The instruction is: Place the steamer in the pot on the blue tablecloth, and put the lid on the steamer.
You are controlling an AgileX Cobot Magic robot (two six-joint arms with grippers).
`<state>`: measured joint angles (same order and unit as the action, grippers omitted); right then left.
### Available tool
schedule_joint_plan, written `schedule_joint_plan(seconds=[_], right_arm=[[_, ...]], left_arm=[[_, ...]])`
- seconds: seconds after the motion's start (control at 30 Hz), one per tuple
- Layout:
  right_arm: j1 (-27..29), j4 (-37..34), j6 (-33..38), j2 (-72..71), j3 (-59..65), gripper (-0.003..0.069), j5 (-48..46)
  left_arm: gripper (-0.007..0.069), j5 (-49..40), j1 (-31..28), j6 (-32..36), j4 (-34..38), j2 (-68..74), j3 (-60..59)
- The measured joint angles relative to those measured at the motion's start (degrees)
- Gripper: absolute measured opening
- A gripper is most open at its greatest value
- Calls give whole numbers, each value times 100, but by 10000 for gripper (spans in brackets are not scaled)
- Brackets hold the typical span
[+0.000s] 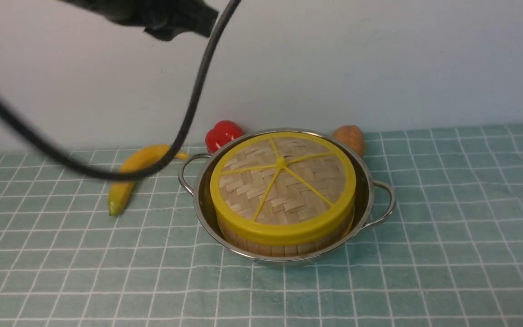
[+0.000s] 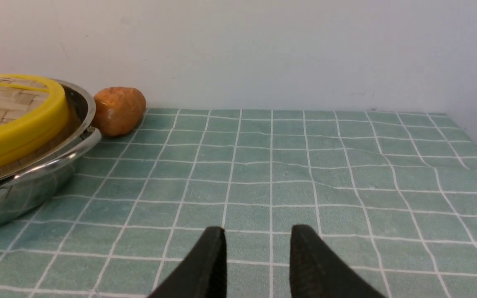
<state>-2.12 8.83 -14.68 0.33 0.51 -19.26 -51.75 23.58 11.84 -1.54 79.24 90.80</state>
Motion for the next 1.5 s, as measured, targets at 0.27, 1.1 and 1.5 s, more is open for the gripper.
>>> schedule_joint_plan(seconds=[0.27,1.1,1.5], right_arm=[[0,0,0,0,0,243,0],[0,0,0,0,0,243,6],[0,18,0,0,0,243,6]], left_arm=[[264,1718,-1339,-111,416,-2395,-3475],[264,3217,-2477,-520,-23,-7906,-9120],[264,3185,-2504,-520,-39,-7913,-9120]])
